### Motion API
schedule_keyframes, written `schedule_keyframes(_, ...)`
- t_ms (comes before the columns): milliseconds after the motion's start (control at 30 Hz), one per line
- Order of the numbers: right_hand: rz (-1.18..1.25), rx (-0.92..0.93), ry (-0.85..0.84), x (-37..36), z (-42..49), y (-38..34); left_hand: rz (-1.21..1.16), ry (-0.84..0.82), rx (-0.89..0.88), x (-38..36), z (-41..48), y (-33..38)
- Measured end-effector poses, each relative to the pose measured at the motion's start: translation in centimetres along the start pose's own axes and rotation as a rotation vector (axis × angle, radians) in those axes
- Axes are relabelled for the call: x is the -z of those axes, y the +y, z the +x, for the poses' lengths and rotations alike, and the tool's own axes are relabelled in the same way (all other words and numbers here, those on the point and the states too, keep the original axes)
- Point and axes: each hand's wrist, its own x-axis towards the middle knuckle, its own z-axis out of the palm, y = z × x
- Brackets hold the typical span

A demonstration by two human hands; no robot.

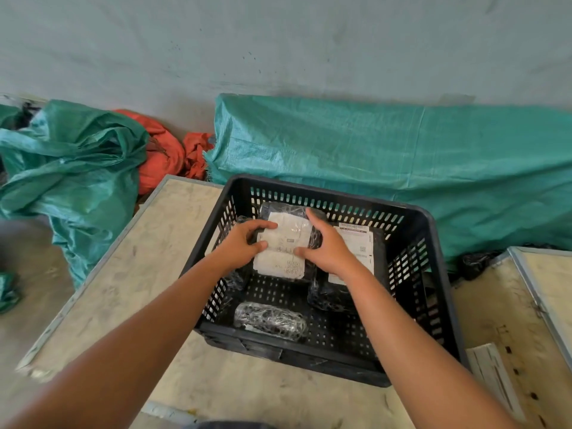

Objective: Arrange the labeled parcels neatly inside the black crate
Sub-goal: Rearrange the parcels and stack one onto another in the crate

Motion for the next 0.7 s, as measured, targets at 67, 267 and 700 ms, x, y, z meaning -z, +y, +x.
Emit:
schedule_keyframes(67,-0.017,-0.088,-0.016,-1.2,1.1,0.1,0.167,-0.039,0.066,-0.4,0.7,-0.1)
schedule_keyframes(267,-0.145,-0.254,-0.071,-3.9,3.4,1.3,0.487,-0.193,0.217,-2.1,2.4,-1.2)
schedule_keyframes(700,-0.207,-0.34,0.0,-8.0,5.4,5.1,0.727,-0.301,0.383,-5.3,5.5,-6.4)
